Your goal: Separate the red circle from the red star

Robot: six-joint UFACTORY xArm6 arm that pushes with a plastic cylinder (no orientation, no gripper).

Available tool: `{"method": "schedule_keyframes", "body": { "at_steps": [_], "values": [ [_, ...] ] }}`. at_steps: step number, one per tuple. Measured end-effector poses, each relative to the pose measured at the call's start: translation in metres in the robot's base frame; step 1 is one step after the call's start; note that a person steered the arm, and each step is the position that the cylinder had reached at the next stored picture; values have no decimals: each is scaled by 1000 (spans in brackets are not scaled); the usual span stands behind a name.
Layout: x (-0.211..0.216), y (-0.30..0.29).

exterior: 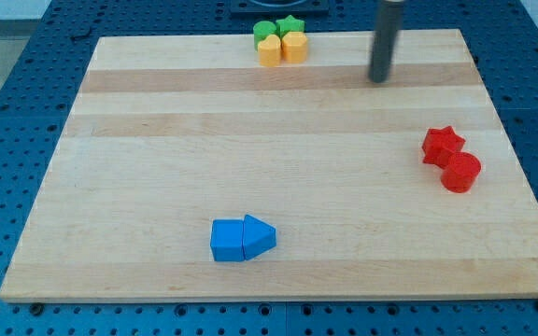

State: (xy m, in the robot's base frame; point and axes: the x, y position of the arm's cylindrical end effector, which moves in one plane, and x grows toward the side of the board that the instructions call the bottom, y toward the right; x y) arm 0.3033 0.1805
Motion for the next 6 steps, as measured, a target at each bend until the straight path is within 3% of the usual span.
{"method": "schedule_keyframes", "body": {
  "at_steps": [2, 3, 5, 6],
  "values": [
    [67, 147],
    [118, 164],
    [174, 110],
    [175, 64]
  ]
}}
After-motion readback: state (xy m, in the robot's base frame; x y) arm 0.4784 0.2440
